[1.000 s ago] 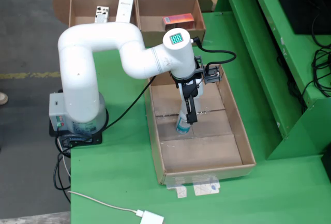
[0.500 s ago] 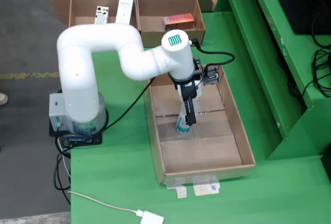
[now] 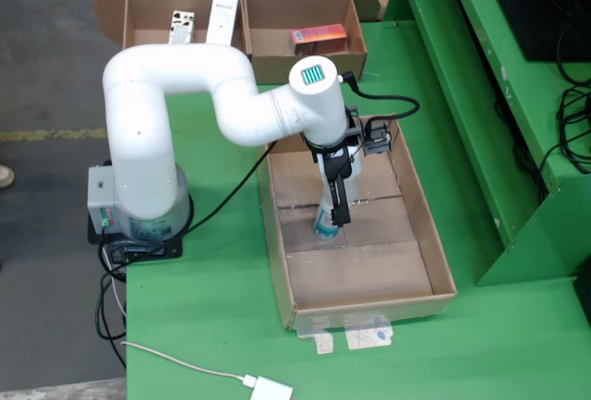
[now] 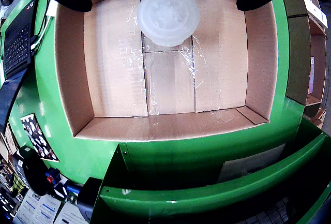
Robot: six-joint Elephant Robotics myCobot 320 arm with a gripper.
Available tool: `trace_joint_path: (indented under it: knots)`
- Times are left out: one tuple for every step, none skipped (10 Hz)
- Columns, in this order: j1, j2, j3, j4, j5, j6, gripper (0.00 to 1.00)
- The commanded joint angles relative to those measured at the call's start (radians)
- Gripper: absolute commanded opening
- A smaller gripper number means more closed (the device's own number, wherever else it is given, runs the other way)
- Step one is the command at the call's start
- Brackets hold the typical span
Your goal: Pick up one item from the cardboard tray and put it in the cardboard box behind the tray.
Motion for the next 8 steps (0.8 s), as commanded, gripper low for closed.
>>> trace_joint_path:
  knots:
    - [-0.013, -0.03, 0.016, 0.039, 0.005, -0.007, 1.0]
    - [-0.013, -0.03, 0.016, 0.039, 0.005, -0.007, 1.0]
    - [-0.013, -0.03, 0.016, 0.039, 0.005, -0.007, 1.0]
    - [-0.016, -0.052, 0.009, 0.058, 0.01, -0.008, 1.0]
    - [-0.016, -0.052, 0.009, 0.058, 0.01, -0.008, 1.0]
    - [-0.016, -0.065, 0.006, 0.066, 0.011, -0.009, 1.0]
    - [-0.016, -0.065, 0.006, 0.066, 0.011, -0.009, 1.0]
    - [-0.016, -0.068, -0.002, 0.072, 0.01, -0.004, 1.0]
